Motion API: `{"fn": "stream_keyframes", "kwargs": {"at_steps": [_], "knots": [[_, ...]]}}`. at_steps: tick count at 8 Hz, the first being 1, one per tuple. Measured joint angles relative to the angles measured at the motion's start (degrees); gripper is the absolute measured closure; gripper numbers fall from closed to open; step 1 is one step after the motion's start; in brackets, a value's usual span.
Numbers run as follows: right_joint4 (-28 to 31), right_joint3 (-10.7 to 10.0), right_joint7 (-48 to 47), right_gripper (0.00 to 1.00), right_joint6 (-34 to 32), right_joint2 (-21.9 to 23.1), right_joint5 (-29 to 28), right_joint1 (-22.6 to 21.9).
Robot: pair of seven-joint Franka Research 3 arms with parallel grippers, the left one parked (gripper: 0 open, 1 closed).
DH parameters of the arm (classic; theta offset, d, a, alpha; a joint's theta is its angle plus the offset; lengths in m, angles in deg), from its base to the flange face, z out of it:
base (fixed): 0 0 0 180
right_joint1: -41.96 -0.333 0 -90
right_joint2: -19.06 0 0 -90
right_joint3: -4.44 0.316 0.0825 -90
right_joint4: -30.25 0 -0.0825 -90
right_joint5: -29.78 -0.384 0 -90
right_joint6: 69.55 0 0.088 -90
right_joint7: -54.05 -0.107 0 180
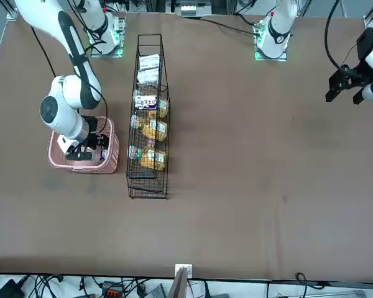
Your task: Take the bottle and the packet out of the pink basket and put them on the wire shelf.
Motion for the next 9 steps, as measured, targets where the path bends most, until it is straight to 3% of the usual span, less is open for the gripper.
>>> {"fn": "stream_keyframes", "kwargs": {"at_steps": [9], "knots": [[1.7,0.3,0.1,0.04,4.6,-2.6,0.1,0.0]]}}
